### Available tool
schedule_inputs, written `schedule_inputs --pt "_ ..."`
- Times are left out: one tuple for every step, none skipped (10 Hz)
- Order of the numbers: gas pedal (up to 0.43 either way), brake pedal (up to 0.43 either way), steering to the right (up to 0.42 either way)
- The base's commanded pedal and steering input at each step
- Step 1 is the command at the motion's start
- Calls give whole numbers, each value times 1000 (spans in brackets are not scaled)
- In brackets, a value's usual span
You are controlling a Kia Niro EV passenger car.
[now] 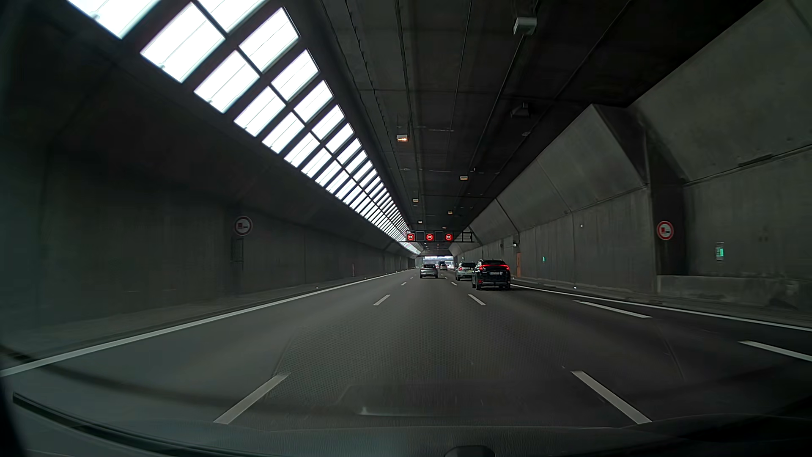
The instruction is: Follow the waypoints while adhering to traffic rules and regulations
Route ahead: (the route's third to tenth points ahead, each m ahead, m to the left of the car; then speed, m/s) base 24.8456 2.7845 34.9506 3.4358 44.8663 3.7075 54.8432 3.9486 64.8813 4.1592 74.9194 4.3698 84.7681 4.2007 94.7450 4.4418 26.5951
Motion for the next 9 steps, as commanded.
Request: schedule_inputs --pt "47 0 -1" --pt "47 0 -1" --pt "47 0 -1" --pt "47 0 -1" --pt "47 0 -1" --pt "47 0 -1" --pt "47 0 -1" --pt "47 0 -1" --pt "47 0 -2"
